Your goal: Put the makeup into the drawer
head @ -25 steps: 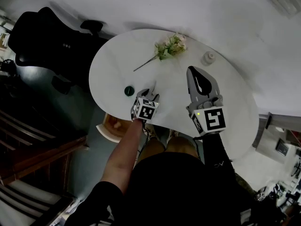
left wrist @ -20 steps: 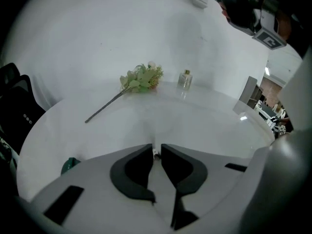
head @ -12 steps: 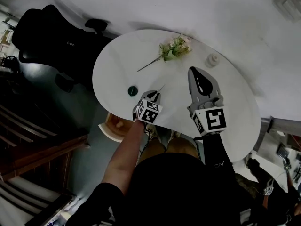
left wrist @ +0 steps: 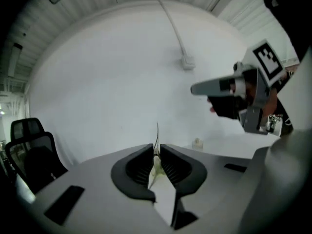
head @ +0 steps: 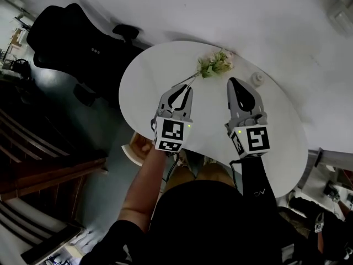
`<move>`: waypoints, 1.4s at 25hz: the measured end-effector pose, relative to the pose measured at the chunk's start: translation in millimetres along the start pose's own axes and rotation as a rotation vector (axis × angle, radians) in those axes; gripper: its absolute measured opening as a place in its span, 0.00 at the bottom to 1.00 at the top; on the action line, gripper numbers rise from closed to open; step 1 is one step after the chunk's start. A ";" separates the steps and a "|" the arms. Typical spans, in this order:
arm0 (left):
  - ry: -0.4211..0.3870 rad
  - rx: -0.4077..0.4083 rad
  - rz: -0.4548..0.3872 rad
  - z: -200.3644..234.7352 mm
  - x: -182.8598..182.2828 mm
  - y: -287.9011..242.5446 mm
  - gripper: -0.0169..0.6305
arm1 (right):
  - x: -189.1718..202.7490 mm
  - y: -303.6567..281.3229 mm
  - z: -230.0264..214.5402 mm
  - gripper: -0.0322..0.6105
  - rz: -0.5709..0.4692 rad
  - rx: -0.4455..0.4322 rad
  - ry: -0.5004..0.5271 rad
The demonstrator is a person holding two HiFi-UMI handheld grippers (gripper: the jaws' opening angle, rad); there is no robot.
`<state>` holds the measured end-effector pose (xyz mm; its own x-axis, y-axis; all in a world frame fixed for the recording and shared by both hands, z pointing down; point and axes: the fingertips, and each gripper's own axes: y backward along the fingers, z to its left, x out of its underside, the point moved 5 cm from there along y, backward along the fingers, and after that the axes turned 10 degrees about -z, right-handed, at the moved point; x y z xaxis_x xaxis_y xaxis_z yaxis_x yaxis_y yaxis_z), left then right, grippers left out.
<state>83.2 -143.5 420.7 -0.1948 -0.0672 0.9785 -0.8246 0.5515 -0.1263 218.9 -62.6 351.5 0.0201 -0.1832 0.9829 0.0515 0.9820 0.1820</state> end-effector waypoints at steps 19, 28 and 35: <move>0.004 -0.343 -0.101 64.2 -32.5 84.5 0.09 | 16.5 -58.1 75.5 0.06 -0.025 -0.280 -0.091; 0.024 -0.590 -0.051 107.2 -17.4 183.2 0.09 | 13.7 -89.5 182.9 0.06 -0.042 -0.552 -0.122; 0.050 -0.683 -0.007 116.6 1.6 237.5 0.09 | 18.0 -93.4 243.3 0.06 -0.031 -0.665 -0.140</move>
<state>-174.9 -109.6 373.3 -0.1522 -0.0433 0.9874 -0.3024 0.9532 -0.0048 -28.5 -146.2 359.2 -0.1188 -0.1591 0.9801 0.6538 0.7304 0.1978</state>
